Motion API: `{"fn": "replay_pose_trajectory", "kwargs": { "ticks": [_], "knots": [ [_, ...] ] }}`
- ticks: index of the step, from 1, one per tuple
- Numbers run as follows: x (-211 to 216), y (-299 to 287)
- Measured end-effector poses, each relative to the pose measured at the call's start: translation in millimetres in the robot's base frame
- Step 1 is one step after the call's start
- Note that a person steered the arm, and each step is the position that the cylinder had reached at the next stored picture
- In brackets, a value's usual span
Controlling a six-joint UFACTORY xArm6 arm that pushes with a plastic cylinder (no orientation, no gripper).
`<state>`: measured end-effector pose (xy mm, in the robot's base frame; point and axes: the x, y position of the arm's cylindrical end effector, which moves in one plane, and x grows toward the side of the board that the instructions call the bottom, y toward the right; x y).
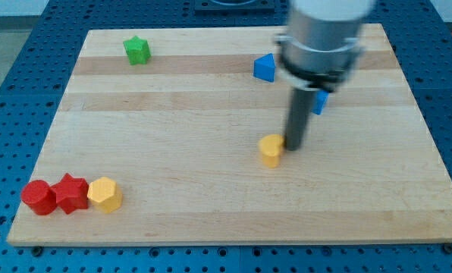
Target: Move the heart into the red star
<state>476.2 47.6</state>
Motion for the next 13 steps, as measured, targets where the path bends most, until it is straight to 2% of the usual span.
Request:
{"fn": "replay_pose_trajectory", "kwargs": {
  "ticks": [1,3,4,6,7,8,9,10,11,12,13],
  "knots": [
    [-4,-64],
    [7,57],
    [24,29],
    [3,-130],
    [3,-124],
    [9,-49],
    [34,-35],
    [36,-87],
    [12,-149],
    [6,-205],
    [15,-199]
  ]
}}
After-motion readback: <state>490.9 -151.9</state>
